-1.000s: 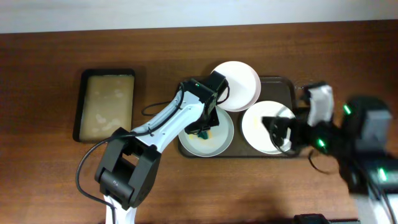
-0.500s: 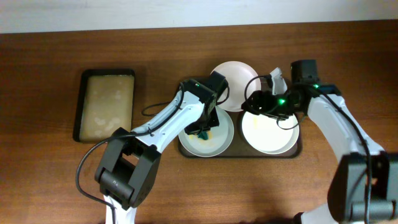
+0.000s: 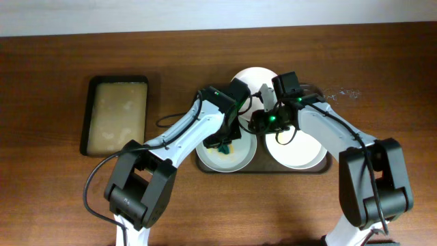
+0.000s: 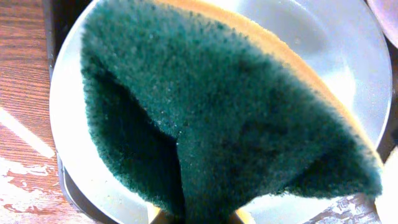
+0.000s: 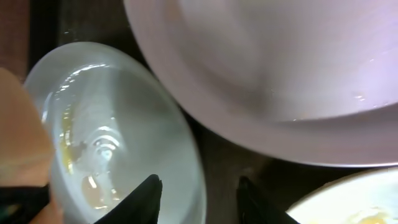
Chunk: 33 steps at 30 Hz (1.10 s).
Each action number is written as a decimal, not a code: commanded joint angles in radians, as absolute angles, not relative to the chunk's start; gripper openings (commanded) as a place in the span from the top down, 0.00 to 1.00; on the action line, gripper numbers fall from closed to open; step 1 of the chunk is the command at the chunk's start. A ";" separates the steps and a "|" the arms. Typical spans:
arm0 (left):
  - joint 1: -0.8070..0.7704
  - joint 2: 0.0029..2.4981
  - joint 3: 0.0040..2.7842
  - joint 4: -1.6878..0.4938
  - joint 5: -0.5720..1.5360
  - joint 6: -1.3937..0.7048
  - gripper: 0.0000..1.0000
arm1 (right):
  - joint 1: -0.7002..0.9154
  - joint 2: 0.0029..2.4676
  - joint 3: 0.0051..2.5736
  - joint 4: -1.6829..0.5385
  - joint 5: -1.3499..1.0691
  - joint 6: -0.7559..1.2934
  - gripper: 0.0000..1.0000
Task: Clean dirty plates on tray and stack at the side
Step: 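Reach the right gripper to the light blue plate rim and grasp, then scrub the light blue plate with the sponge while right gripper holds it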
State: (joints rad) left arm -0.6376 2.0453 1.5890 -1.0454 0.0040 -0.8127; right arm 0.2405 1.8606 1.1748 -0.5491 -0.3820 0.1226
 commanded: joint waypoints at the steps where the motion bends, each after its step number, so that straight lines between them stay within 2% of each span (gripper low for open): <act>1: -0.640 2.032 1.590 -1.043 0.012 -0.825 1.00 | 0.245 1.903 1.184 -0.544 -0.342 0.113 0.66; 3: -0.641 2.032 1.590 -1.039 0.013 -0.825 1.00 | 0.247 1.923 1.183 -0.544 -0.364 0.113 0.71; 10: -0.672 2.032 1.574 -1.026 0.022 -0.825 1.00 | 0.274 1.956 1.183 -0.534 -0.369 0.113 0.78; 11: -0.677 2.032 1.565 -1.022 0.023 -0.825 0.96 | 0.274 1.956 1.183 -0.534 -0.369 0.113 0.82; 12: -0.683 2.032 1.549 -1.007 0.023 -0.825 0.86 | 0.274 1.956 1.183 -0.535 -0.369 0.114 0.85; 14: -0.691 2.033 1.518 -0.971 0.023 -0.825 0.81 | 0.274 1.956 1.183 -0.537 -0.369 0.136 0.91; 16: -0.692 2.033 1.499 -0.947 0.022 -0.825 0.79 | 0.274 1.956 1.183 -0.538 -0.369 0.140 0.91; 18: -0.692 2.033 1.479 -0.920 0.022 -0.825 0.64 | 0.274 1.956 1.183 -0.543 -0.369 0.140 0.91; 21: -0.692 2.033 1.448 -0.866 0.019 -0.822 0.62 | 0.274 1.956 1.183 -0.553 -0.369 0.140 0.91; 25: -0.692 2.033 1.446 -0.833 0.004 -0.806 0.64 | 0.274 1.956 1.183 -0.561 -0.369 0.140 0.91; 28: -0.692 2.033 1.446 -0.831 -0.032 -0.805 0.71 | 0.274 1.956 1.183 -0.565 -0.369 0.139 0.90; 31: -0.693 2.033 1.446 -0.834 -0.033 -0.769 1.00 | 0.274 1.956 1.183 -0.565 -0.369 0.140 0.91; 33: -0.696 2.033 1.438 -0.834 -0.034 -0.769 1.00 | 0.274 1.956 1.183 -0.565 -0.369 0.140 0.92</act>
